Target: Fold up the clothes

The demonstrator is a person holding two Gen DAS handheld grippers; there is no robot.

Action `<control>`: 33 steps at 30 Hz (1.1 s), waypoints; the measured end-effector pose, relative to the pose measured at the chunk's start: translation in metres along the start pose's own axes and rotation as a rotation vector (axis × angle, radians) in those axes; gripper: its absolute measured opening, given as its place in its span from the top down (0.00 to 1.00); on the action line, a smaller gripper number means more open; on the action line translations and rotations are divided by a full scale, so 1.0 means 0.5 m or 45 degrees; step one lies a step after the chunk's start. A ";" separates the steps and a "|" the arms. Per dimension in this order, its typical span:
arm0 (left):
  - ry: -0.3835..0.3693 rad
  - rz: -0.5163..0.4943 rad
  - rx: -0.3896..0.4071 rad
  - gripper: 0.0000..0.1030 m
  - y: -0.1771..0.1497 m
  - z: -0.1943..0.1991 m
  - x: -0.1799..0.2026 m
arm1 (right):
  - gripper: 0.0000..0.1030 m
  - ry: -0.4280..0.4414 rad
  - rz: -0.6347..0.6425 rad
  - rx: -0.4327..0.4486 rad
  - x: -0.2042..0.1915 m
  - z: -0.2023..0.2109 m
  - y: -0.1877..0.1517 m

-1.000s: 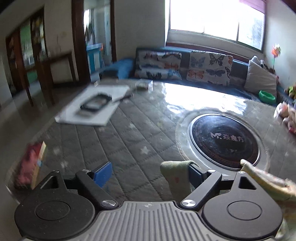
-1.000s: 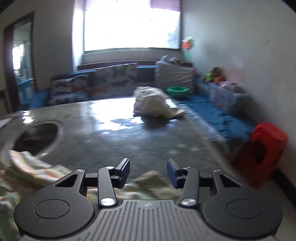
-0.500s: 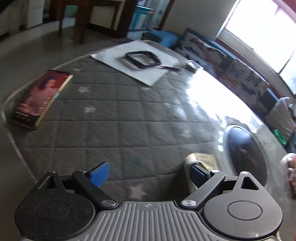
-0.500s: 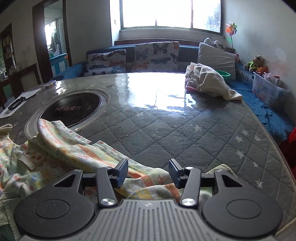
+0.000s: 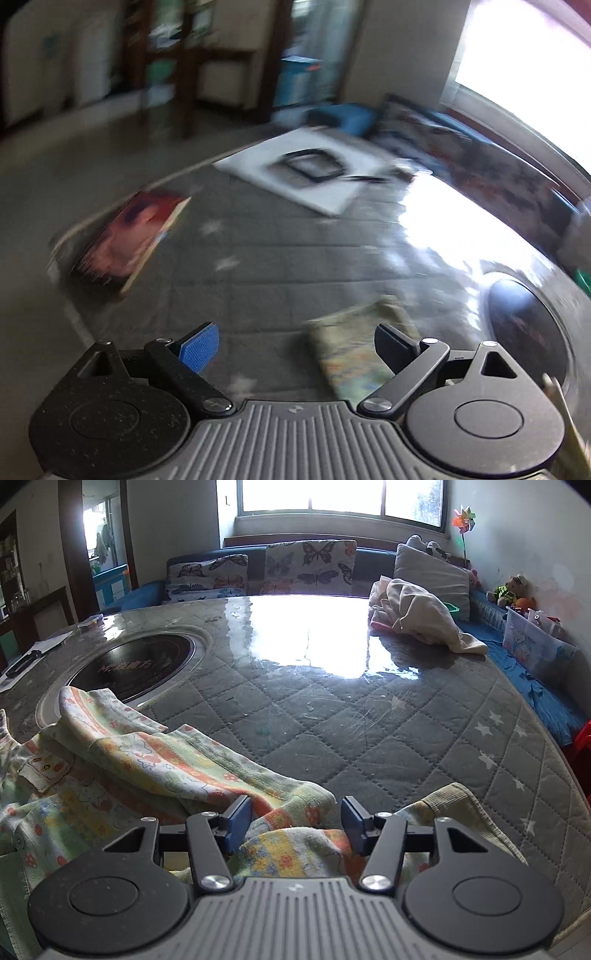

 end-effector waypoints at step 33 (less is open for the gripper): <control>-0.534 -0.844 -0.246 0.79 -0.076 -0.185 0.556 | 0.86 0.089 0.050 -0.167 -0.008 -0.040 0.037</control>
Point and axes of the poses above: each gripper's, at about its wrist camera, not at the fingertips, and z roughly against the way its jaws point, x to its right, y to its top, the point moved 8 cm from there along -z, roughly the way its jaws point, and after that the axes turned 8 degrees about -z, right-handed, at the moved point
